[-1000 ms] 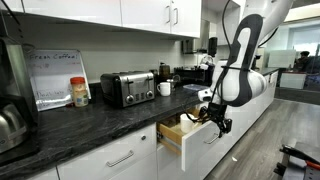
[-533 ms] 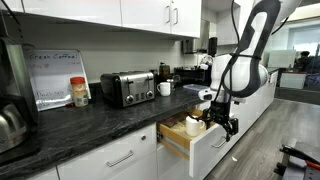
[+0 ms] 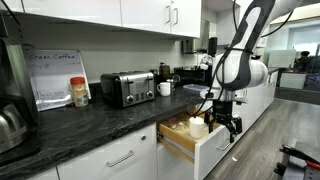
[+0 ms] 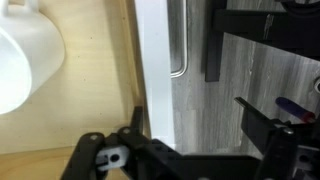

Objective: Open the drawer then remove the cup from the drawer

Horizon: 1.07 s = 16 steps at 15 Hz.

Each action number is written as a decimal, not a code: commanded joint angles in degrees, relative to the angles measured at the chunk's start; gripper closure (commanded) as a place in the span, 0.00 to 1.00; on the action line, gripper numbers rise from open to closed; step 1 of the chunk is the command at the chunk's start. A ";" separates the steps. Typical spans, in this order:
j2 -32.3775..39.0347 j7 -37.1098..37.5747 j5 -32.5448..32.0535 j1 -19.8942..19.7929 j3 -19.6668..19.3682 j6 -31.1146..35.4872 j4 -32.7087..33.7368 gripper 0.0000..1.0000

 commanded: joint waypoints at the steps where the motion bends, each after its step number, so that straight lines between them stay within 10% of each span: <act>1: -1.65 -10.07 7.20 -3.89 3.53 -5.25 3.02 0.00; 11: -0.43 -34.88 13.63 0.33 -1.33 -25.87 18.17 0.00; 16: -0.21 -22.00 11.54 4.11 -6.47 -17.13 19.34 0.00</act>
